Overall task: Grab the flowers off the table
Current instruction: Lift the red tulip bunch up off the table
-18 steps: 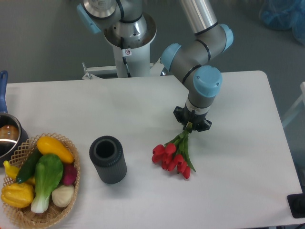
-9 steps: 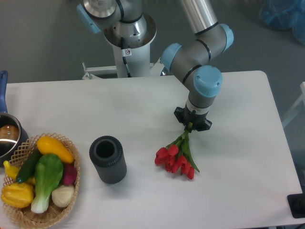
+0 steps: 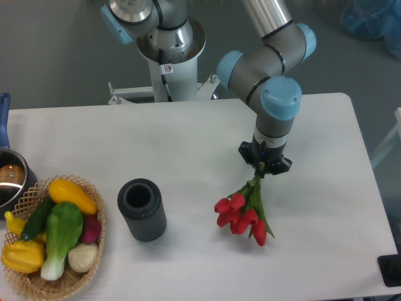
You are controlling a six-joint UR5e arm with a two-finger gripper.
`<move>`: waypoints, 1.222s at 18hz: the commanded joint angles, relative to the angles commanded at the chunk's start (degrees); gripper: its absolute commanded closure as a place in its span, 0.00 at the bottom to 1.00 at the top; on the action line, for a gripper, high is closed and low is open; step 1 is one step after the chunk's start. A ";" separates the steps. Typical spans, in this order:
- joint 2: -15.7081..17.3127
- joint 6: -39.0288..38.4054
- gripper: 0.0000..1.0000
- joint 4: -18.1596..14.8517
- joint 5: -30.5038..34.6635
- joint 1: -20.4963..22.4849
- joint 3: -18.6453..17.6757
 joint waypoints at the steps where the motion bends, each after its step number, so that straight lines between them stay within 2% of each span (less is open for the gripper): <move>1: 0.09 -0.26 0.89 0.09 -0.09 -0.09 0.79; 6: 0.35 -1.93 0.89 0.35 -2.01 -1.14 5.71; 13: 0.53 -7.46 0.90 0.44 -14.40 -0.18 11.78; 22: 1.67 -9.40 0.90 0.44 -19.16 0.26 14.07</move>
